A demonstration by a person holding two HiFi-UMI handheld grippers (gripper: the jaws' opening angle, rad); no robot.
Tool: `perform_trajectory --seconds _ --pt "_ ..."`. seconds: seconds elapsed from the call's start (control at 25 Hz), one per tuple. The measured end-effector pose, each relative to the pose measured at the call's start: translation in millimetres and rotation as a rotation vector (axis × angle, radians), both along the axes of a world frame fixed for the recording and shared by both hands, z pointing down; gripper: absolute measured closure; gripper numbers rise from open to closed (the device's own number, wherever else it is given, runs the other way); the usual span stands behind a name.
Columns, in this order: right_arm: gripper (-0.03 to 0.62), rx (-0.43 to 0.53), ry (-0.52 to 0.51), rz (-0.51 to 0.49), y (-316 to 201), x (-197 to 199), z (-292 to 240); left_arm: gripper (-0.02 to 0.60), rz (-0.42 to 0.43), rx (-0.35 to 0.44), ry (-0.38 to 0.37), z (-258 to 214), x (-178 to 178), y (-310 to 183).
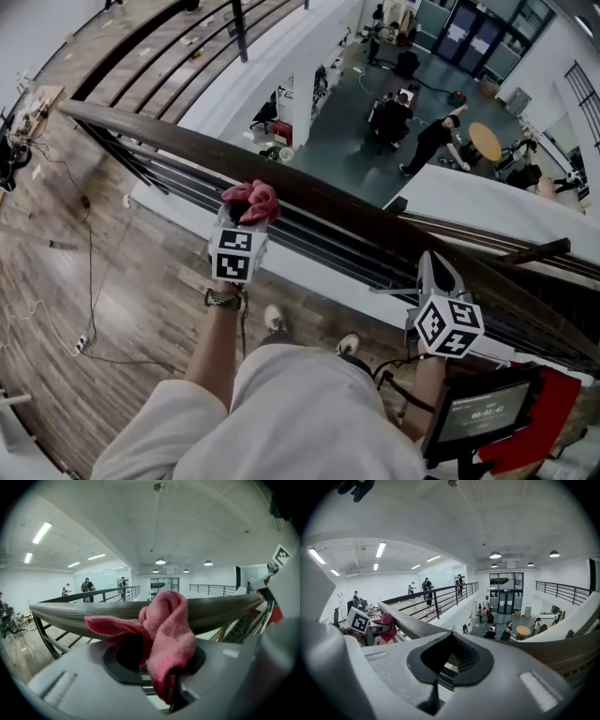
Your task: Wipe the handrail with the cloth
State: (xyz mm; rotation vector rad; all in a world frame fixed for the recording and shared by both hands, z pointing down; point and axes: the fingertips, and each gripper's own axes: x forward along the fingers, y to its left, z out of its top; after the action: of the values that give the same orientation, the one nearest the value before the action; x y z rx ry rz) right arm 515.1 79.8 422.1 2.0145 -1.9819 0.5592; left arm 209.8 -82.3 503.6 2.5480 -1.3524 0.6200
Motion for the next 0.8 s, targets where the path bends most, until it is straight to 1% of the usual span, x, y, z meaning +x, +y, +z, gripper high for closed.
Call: perform_trajectory --seconds 0.36,0.8 --pt "0.591 0.005 -0.004 -0.002 8.3 22.7 3.5 0.434 0.01 -0.013 -0.016 6.7 24.9 13.4" --pt "0.591 0.014 -0.021 -0.007 25.0 51.9 2.9 0.434 0.049 -0.04 -0.038 7.1 64.1 40.2"
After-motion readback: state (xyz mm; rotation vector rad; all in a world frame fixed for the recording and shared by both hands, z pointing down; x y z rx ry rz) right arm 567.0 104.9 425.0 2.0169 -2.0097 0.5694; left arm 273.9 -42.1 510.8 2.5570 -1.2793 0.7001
